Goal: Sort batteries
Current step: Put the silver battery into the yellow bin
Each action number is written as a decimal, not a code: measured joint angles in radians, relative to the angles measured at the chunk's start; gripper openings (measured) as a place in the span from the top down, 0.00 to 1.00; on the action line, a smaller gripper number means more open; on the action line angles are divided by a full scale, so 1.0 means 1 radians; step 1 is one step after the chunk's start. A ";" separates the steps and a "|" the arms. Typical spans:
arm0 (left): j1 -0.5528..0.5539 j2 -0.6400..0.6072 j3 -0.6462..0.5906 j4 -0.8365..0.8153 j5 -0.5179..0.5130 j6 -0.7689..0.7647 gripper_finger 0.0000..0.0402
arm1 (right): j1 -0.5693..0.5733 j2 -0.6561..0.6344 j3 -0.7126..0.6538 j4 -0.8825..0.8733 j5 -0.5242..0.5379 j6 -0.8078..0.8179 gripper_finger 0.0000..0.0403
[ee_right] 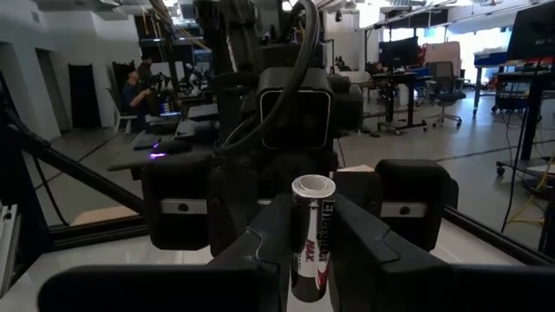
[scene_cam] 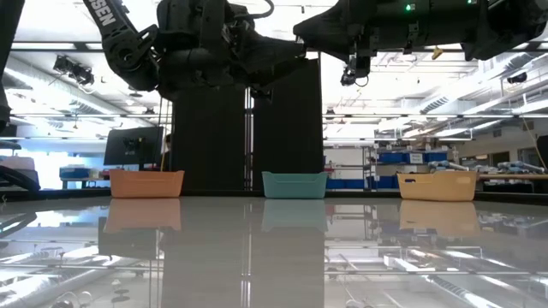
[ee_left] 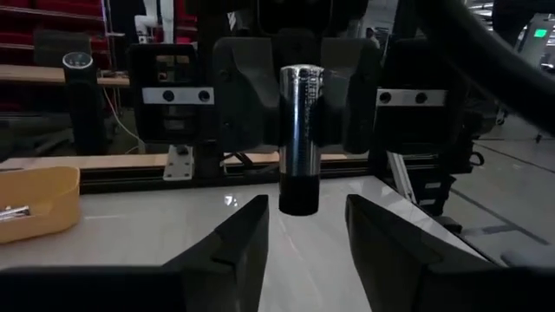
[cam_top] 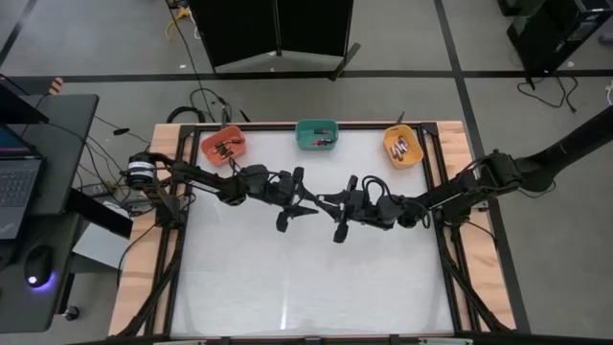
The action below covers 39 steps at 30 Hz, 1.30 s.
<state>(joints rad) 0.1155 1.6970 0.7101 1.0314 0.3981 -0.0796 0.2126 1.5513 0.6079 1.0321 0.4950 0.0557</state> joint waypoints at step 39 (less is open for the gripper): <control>0.003 -0.304 -0.357 0.162 -0.207 0.151 0.59 | -0.653 -0.311 0.284 -1.871 -0.024 0.332 0.83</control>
<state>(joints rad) 0.1184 1.3933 0.3534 1.1931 0.1909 0.0715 -0.4403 1.2407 0.8920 -0.8386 0.4713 0.3875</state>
